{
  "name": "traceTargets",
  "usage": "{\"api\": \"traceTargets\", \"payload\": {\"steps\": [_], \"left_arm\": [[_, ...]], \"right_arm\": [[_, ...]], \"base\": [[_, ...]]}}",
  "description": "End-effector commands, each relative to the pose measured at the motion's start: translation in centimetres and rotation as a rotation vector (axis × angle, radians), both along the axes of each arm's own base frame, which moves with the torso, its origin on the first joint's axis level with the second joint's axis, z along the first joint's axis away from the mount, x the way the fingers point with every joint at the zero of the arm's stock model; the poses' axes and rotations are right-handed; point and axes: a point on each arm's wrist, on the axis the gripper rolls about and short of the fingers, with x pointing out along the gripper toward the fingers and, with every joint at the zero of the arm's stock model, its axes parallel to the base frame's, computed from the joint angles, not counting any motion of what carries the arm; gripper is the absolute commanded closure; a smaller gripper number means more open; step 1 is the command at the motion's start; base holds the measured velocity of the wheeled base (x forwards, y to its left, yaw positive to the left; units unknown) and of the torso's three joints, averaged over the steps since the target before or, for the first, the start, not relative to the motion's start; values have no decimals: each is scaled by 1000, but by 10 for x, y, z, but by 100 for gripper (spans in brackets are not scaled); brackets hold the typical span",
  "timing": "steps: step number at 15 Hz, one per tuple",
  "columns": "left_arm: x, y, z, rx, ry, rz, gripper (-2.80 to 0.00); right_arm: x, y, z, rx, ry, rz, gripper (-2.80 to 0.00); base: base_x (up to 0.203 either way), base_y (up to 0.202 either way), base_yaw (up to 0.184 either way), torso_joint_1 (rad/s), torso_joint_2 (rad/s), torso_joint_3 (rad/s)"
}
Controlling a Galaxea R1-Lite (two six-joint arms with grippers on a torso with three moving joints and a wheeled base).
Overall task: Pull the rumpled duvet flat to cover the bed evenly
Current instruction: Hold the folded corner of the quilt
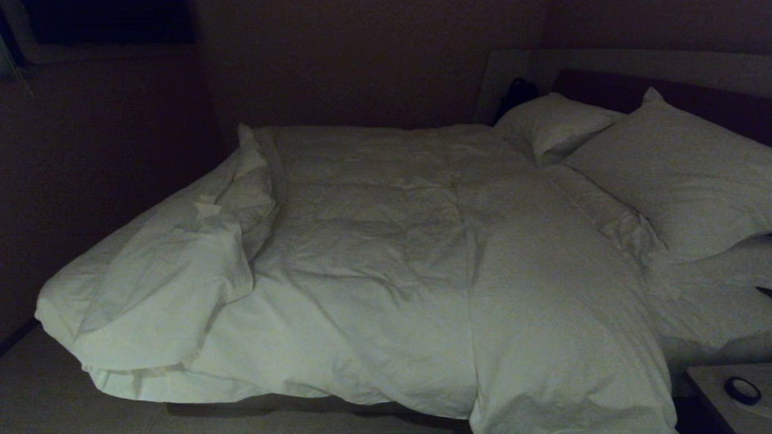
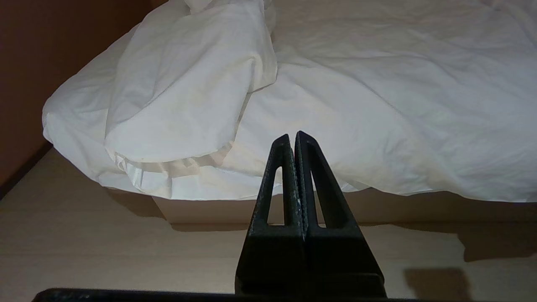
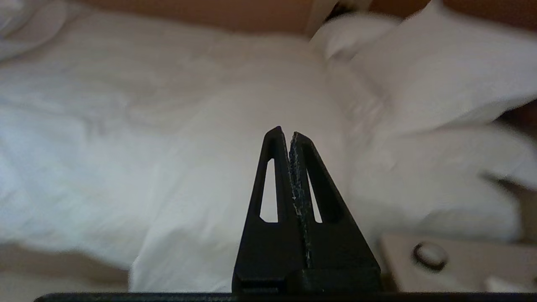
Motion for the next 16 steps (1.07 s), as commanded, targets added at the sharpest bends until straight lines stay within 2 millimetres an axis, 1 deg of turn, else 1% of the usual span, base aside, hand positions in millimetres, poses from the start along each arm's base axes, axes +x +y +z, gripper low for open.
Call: {"api": "traceTargets", "payload": {"steps": [1, 4, 16], "left_arm": [[0, 0, 0, 0, -3, 1, 0], [0, 0, 0, -5, -3, -2, 0], [0, 0, 0, -5, -3, -4, 0]], "right_arm": [[2, 0, -21, 41, 201, 20, 0], [2, 0, -21, 116, 202, 15, 0], [2, 0, -21, 124, 203, 13, 0]], "base": [[0, 0, 0, 0, 0, 0], [0, 0, 0, 0, 0, 0], [0, 0, 0, 0, 0, 0]]}}
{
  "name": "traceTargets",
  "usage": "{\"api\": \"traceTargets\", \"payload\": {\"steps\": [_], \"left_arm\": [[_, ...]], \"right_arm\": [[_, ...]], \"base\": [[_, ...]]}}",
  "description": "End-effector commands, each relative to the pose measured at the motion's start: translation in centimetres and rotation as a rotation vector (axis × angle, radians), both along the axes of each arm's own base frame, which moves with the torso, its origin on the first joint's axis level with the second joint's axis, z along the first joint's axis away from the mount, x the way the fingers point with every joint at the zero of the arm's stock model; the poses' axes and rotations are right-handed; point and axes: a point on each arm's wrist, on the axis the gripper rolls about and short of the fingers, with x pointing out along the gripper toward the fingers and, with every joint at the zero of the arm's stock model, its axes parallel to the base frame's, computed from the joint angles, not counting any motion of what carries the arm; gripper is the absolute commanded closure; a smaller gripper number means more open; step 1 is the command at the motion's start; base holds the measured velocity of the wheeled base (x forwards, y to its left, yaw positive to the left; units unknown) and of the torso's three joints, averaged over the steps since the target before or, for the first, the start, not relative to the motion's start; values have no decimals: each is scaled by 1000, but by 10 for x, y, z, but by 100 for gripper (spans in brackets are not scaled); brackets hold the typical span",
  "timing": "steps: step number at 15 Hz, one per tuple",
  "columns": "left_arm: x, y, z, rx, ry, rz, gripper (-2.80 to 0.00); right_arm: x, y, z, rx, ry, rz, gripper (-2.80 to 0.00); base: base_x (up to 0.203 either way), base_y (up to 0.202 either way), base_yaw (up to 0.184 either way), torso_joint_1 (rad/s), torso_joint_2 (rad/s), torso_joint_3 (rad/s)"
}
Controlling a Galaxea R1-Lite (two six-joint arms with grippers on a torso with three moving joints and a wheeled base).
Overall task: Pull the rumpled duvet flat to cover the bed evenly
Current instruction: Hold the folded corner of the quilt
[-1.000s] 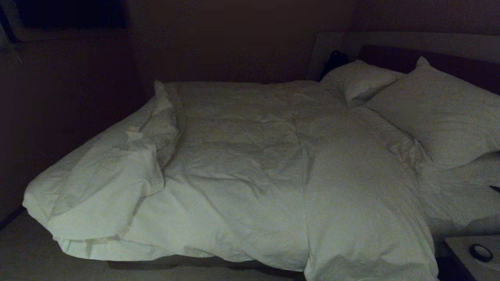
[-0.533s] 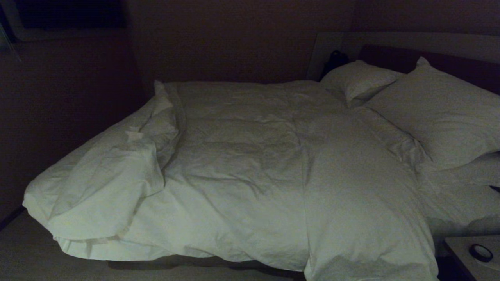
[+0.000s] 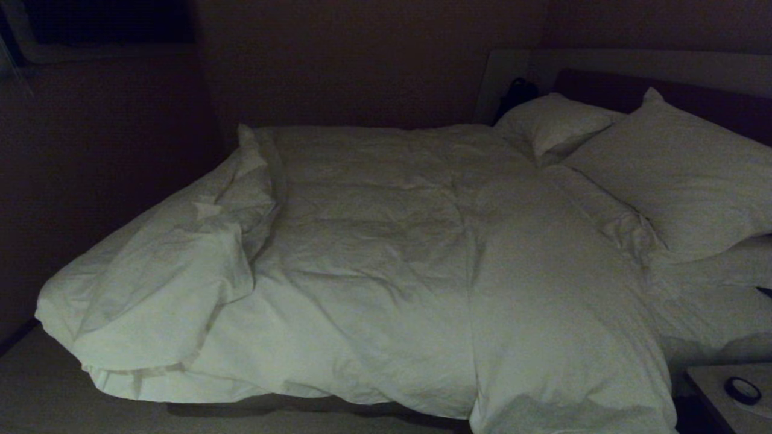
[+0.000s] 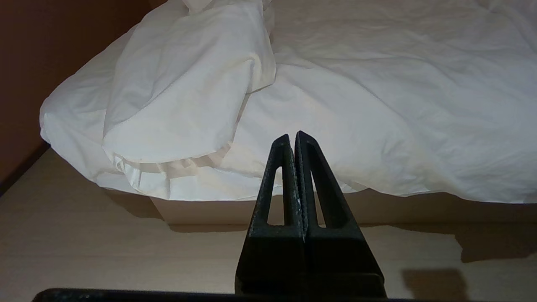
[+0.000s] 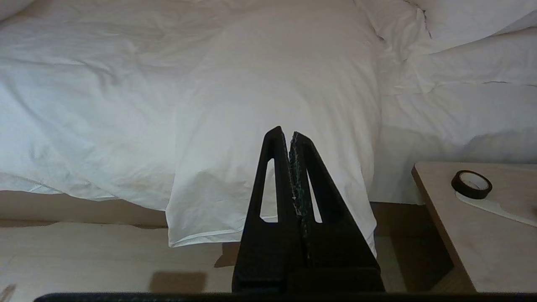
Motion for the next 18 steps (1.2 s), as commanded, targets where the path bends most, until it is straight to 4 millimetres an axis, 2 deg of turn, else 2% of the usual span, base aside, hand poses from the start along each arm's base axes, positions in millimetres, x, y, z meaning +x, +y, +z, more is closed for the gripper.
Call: {"api": "traceTargets", "payload": {"steps": [1, 18], "left_arm": [[0, 0, 0, 1, 0, 0, 0], [0, 0, 0, 2, -1, 0, 0]], "right_arm": [[0, 0, 0, -1, 1, 1, 0], [0, 0, 0, -1, 0, 1, 0]], "base": [[0, 0, 0, 0, 0, 0], [0, 0, 0, 0, 0, 0]]}}
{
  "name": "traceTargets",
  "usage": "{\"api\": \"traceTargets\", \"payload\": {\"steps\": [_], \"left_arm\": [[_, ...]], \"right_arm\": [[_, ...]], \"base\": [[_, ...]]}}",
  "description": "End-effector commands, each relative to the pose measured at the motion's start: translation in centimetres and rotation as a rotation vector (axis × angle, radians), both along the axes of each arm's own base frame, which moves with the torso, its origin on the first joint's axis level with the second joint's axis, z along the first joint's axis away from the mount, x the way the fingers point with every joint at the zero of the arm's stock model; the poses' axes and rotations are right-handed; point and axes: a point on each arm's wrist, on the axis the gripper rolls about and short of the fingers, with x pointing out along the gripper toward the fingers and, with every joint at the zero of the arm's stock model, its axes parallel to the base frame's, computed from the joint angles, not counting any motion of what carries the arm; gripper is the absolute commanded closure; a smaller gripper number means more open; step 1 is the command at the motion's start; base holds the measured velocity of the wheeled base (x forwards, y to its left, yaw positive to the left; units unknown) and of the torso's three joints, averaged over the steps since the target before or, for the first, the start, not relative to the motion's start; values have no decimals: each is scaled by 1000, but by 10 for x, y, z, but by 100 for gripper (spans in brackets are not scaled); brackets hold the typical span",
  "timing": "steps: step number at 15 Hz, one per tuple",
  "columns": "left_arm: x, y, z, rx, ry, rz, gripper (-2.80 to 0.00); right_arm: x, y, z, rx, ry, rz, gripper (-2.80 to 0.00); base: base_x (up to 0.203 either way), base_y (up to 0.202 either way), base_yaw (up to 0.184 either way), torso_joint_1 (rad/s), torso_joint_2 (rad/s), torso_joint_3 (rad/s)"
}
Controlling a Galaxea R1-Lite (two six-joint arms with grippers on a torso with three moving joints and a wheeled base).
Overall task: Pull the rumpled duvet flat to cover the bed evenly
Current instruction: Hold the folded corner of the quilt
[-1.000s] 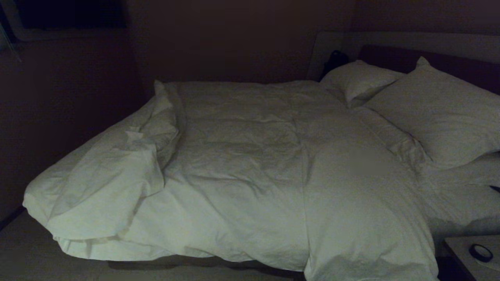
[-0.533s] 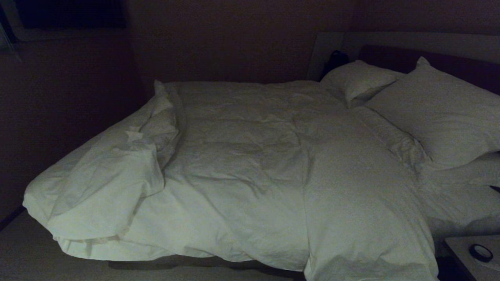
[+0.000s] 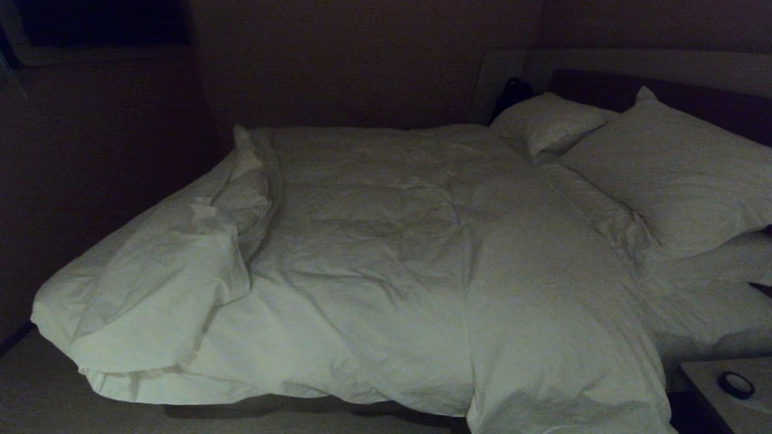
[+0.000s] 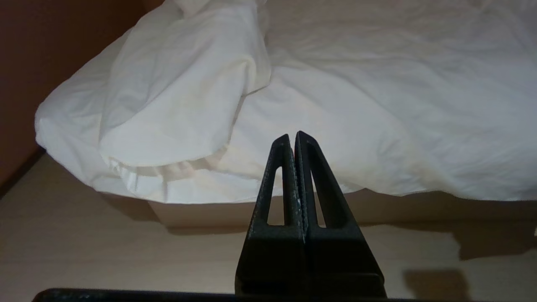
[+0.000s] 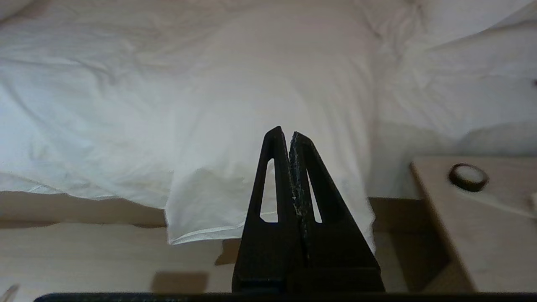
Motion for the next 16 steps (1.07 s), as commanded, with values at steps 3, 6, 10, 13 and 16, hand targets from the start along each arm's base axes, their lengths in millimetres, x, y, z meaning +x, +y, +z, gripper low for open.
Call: {"api": "traceTargets", "payload": {"steps": [3, 6, 10, 13, 16], "left_arm": [[0, 0, 0, 1, 0, -1, 0], [0, 0, 0, 1, 0, -1, 0], [0, 0, 0, 4, 1, 1, 0], [0, 0, 0, 4, 3, -1, 0], [0, 0, 0, 4, 1, 0, 0]], "right_arm": [[0, 0, 0, 0, 2, -1, 0], [0, 0, 0, 0, 0, -1, 0], [0, 0, 0, 0, 0, -1, 0], [0, 0, 0, 0, 0, -1, 0], [0, 0, 0, 0, 0, -1, 0]], "base": [[1, 157, -4, 2, 4, 3], [0, 197, 2, 2, 3, 3], [0, 197, 0, 2, 2, 3], [0, 196, 0, 1, 2, 4], [0, 195, 0, 3, -1, 4]]}}
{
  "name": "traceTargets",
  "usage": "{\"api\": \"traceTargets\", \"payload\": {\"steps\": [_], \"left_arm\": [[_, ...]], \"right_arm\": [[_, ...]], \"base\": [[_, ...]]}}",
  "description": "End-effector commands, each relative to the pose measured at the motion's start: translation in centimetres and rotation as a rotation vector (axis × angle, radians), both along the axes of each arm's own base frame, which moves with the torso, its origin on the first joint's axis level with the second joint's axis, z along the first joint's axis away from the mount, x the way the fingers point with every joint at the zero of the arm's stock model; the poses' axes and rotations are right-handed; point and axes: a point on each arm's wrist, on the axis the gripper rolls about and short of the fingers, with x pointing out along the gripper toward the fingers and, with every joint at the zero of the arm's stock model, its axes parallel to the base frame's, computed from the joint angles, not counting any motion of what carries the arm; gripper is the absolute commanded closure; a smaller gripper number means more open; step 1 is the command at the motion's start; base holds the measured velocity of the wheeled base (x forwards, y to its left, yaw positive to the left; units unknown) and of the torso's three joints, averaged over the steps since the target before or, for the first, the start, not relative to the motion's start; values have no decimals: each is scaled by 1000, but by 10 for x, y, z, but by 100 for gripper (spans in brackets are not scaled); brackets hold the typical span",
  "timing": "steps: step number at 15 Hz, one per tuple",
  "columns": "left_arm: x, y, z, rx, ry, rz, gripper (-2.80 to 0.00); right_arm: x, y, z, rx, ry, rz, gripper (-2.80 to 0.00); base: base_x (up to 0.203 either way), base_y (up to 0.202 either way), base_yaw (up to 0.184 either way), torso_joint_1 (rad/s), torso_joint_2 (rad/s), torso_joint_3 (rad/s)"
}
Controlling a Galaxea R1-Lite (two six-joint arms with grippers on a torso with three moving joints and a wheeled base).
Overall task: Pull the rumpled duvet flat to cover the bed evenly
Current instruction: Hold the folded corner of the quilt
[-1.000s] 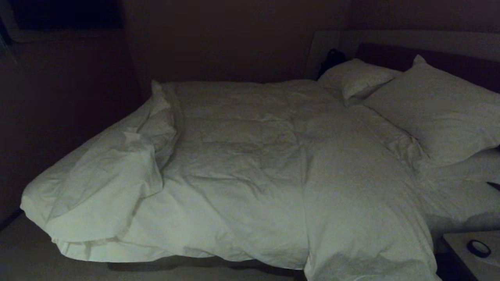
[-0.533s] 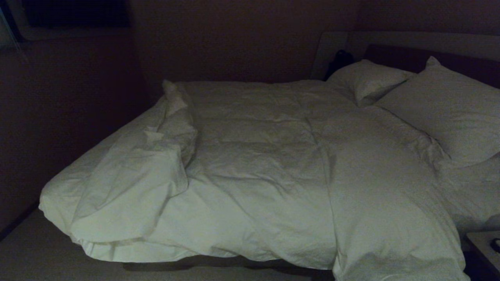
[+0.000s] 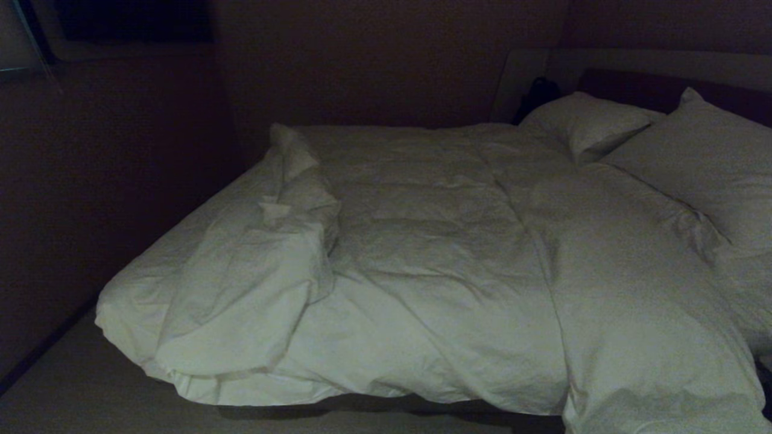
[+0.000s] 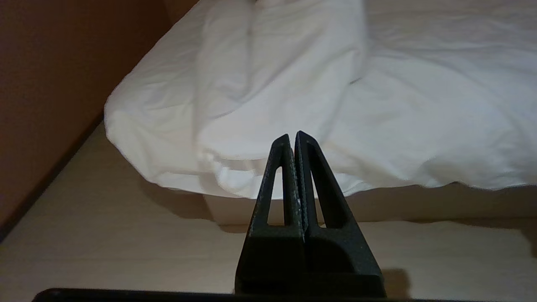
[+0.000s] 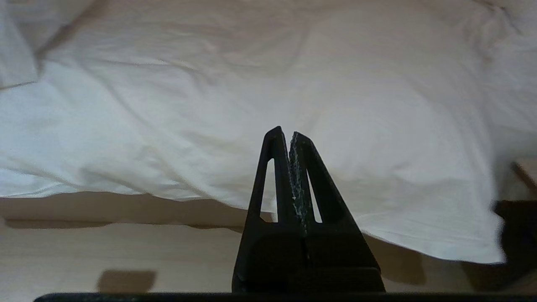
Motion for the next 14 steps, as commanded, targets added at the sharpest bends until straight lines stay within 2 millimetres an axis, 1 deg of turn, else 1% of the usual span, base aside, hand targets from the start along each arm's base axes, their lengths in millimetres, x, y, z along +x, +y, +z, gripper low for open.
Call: {"api": "traceTargets", "payload": {"steps": [1, 14], "left_arm": [[0, 0, 0, 1, -1, 2, 0], [0, 0, 0, 1, 0, 2, 0]], "right_arm": [[0, 0, 0, 0, 2, 0, 0], [0, 0, 0, 0, 1, 0, 0]], "base": [[0, 197, -5, -1, 4, 4], [0, 195, -1, 2, 1, 1]]}}
